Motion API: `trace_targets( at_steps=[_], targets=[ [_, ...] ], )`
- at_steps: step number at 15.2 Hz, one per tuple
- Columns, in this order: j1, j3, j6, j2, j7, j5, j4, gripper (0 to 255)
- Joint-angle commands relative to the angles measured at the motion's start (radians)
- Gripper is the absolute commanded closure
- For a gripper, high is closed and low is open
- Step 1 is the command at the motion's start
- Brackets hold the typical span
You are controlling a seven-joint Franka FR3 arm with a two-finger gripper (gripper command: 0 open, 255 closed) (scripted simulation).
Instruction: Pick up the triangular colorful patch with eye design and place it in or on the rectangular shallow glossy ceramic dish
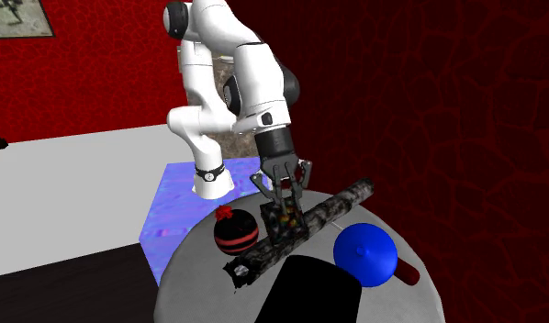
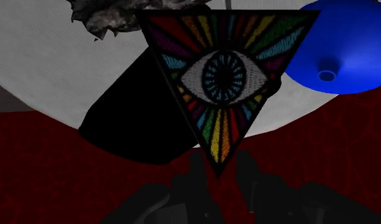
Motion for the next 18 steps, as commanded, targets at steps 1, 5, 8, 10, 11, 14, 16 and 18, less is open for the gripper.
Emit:
trace_targets(
  at_steps=[1, 5, 8, 10, 11, 14, 16, 18],
  targets=[
    [-0.037, 0.013, -0.019, 0.080, 0.015, -0.051, 0.094, 255],
    [-0.085, 0.031, -0.049, 0.235, 0.056, -0.162, 0.263, 255],
    [-0.094, 0.031, -0.086, 0.355, 0.089, -0.248, 0.404, 255],
    [-0.088, 0.023, -0.118, 0.436, 0.107, -0.300, 0.505, 255],
    [-0.081, 0.018, -0.136, 0.477, 0.113, -0.324, 0.559, 255],
    [-0.065, 0.003, -0.141, 0.545, 0.124, -0.362, 0.624, 255],
    [-0.063, -0.001, -0.117, 0.552, 0.131, -0.371, 0.606, 255],
    [-0.060, -0.005, -0.093, 0.560, 0.138, -0.380, 0.590, 255]
  ],
)
